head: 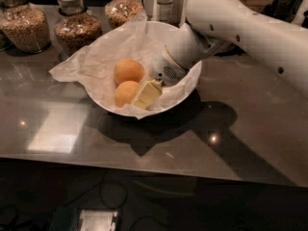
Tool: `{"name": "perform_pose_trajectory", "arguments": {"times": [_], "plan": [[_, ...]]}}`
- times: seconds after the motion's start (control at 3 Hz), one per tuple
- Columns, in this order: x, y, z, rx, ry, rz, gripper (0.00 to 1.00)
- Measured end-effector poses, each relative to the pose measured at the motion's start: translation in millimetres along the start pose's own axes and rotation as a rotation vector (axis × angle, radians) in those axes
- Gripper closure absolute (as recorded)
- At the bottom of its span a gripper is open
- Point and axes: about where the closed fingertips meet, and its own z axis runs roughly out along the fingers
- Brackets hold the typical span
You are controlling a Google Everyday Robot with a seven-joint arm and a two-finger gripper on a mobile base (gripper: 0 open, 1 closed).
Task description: Pick orange from white bowl
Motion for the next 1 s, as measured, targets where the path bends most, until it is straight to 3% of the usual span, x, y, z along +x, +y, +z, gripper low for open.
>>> {"name": "perform_pose_trajectory", "arguments": {"times": [0.67,1.0], "plan": [[-4.4,1.0,12.2,-0.031,0.025,-0.008,0.71],[-5.2,5.6,11.7,-0.022,0.022,-0.030,0.95]]}}
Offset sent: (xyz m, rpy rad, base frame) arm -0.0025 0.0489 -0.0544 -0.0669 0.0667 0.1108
